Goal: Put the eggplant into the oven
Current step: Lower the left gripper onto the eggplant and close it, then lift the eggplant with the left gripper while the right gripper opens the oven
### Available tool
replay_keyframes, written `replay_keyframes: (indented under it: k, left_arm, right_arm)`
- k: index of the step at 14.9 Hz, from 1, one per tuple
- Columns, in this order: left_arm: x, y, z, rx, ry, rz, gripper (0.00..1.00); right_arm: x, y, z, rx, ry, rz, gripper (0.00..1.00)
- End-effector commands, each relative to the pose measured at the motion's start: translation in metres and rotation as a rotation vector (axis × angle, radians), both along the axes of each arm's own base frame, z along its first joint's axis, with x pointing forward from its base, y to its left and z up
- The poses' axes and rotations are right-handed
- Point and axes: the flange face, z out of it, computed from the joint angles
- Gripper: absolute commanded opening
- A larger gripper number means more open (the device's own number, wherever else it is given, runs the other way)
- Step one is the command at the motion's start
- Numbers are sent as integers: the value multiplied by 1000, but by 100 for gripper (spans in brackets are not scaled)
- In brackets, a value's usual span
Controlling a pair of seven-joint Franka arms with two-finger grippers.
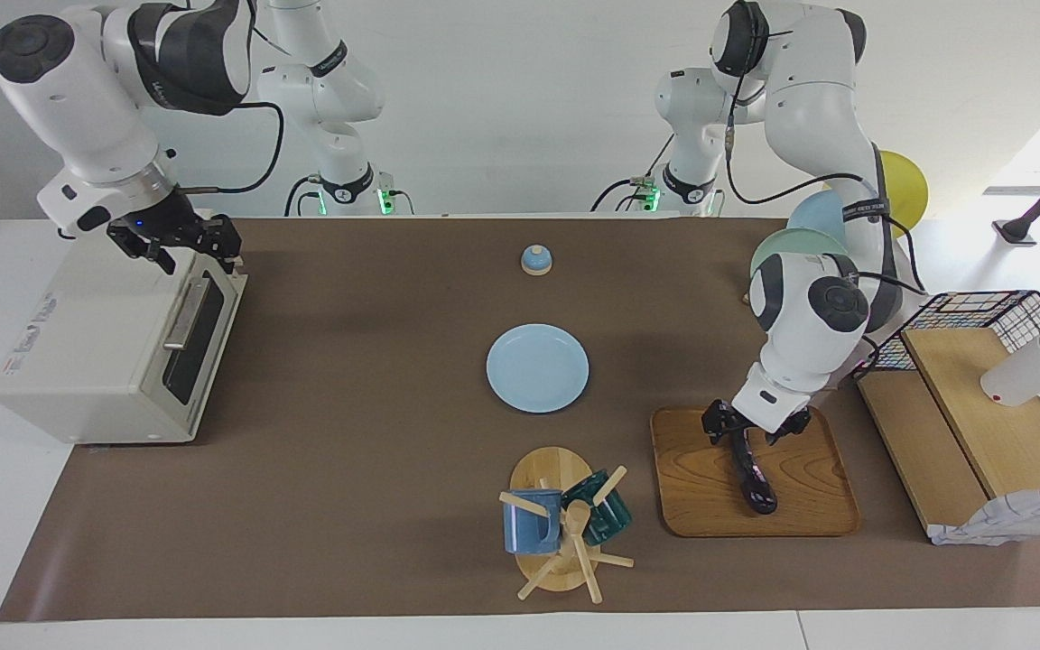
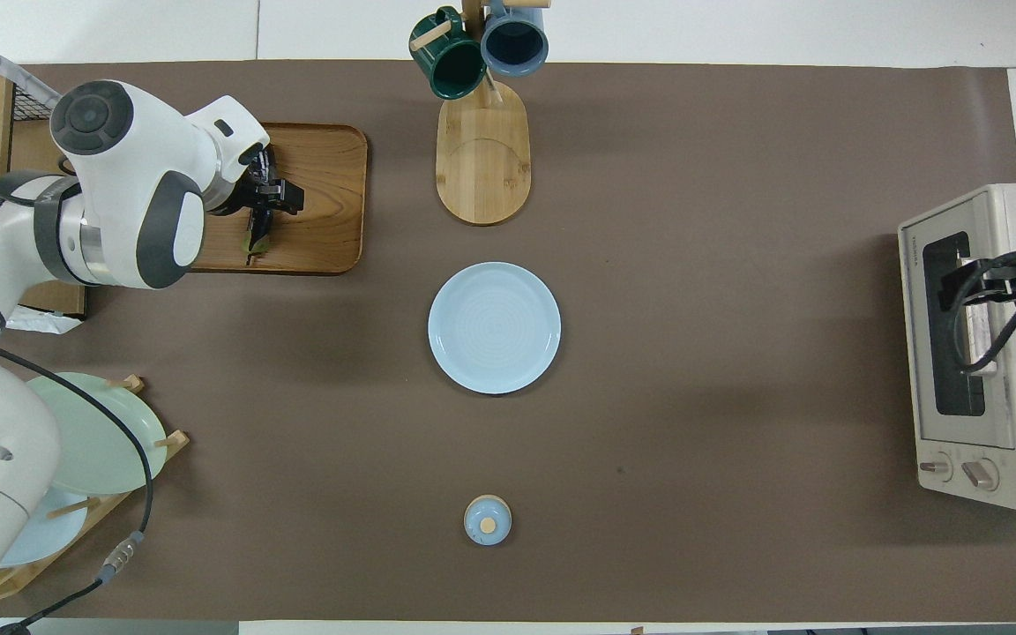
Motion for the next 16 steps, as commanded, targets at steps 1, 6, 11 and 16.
replay_keyframes:
  k: [1, 6, 11, 16]
  left_arm:
    - [7, 0, -2, 23, -32, -37, 100]
    - [-2, 0, -17, 29, -10, -67, 100]
    - [-1, 7, -16, 30, -8, -73, 23]
    - [0, 5, -12, 30, -7, -82, 0]
  right_arm:
    - [-10, 6, -15, 22, -46, 6, 0]
    - [-27, -28, -37, 18, -29, -49, 0]
    - [-22, -37, -61, -21, -33, -12, 0]
    - [-12, -41, -75, -110, -29, 84, 0]
